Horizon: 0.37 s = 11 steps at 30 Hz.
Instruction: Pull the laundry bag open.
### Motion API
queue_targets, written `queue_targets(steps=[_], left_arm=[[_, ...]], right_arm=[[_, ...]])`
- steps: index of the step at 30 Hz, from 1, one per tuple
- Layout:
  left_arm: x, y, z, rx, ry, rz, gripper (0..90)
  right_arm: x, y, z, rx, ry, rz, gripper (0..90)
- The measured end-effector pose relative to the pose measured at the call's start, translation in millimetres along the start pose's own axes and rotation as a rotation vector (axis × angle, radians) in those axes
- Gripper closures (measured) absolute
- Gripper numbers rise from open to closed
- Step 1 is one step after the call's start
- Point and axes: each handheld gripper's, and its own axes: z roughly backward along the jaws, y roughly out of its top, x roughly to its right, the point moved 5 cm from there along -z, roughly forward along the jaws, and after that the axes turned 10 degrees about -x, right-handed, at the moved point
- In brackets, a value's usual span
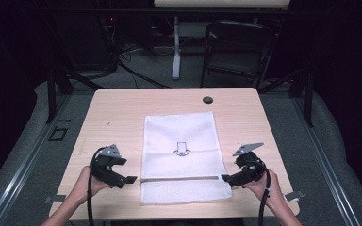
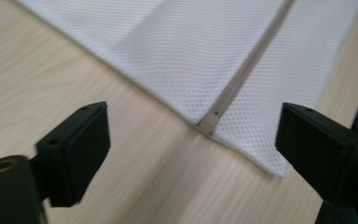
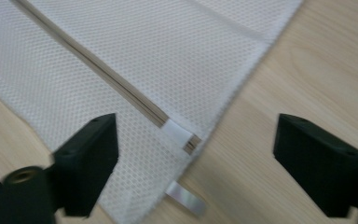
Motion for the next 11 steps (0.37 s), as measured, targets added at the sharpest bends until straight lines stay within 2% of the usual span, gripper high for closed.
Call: queue_targets(steps=[1,2,3,4,5,6,7,8,10,11], left_arm=[[-0.3,-1.3,3.4,-0.007,0.015,0.024,7.6],[-0.2,-3.4,7.0,-0.008,0.029,0.053,4.9],[-1.3,-5.7,9.4,-0.011,0.059,0.093,3.9],[-2.3,-8.4,11.7,-0.006,0.077,0.110,2.2],[-5.8,-14.6,14.5,0.000,0.121,0.152,2.1],[-7.5,-16.7,14.7,0.013,0.139,0.168,1.0],[-7.5,-16.7,14.7,0.013,0.139,0.168,0.4],[-10.1,-20.5,15.5,0.009,0.133,0.184,0.4],[-14.7,-24.6,15.2,0.013,0.158,0.209,0.2],[-16.4,-26.3,14.4,0.010,0.157,0.220,0.1]], right_arm=[[2.7,-2.0,4.1,0.010,-0.015,-0.009,10.2],[9.2,-7.3,10.8,-0.008,-0.052,-0.028,2.5],[13.1,-11.3,12.9,-0.018,-0.066,-0.037,0.0],[17.5,-16.4,14.8,-0.026,-0.095,-0.038,0.0],[21.0,-21.7,15.9,-0.021,-0.115,-0.049,0.0],[24.5,-27.6,16.6,-0.034,-0.125,-0.063,0.0],[24.5,-27.6,16.6,-0.034,-0.125,-0.063,0.0],[27.1,-31.4,16.7,-0.034,-0.125,-0.070,0.0],[37.0,-45.1,16.1,-0.054,-0.136,-0.090,0.0],[37.0,-45.1,16.1,-0.054,-0.136,-0.090,0.0]])
